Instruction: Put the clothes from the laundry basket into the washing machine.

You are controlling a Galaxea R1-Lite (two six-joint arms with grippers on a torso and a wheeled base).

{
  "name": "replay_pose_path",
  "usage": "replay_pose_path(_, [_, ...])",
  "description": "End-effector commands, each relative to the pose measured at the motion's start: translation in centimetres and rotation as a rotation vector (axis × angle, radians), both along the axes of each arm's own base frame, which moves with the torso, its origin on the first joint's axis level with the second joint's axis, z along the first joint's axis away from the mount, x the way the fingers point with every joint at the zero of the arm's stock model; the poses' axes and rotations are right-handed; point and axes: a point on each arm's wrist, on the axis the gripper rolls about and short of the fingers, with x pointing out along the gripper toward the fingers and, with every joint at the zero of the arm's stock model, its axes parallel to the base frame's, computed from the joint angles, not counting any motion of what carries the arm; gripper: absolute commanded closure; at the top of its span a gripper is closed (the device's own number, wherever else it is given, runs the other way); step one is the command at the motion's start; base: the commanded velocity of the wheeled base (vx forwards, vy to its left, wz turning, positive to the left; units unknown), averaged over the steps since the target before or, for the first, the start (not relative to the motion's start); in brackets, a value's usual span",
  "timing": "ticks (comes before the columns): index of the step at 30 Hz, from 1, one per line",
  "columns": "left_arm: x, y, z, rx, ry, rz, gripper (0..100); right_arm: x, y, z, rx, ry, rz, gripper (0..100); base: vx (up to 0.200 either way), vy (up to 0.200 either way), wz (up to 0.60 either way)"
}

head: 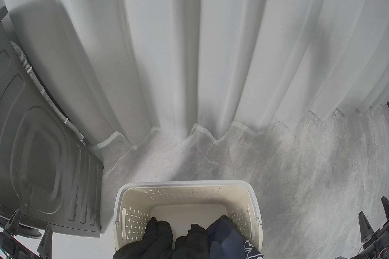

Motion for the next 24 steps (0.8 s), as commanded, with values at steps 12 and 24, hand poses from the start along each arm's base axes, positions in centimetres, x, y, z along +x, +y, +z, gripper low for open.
replay_pose_path(12, [0.04, 0.00, -0.52, 0.002, 0.006, 0.002, 0, 0.10, 0.00, -0.50, 0.000, 0.013, 0.001, 0, -0.200, 0.000, 0.00])
replay_pose_path(24, [0.04, 0.00, -0.52, 0.002, 0.006, 0.000, 0, 0.10, 0.00, -0.50, 0.000, 0.013, 0.001, 0, -0.200, 0.000, 0.00])
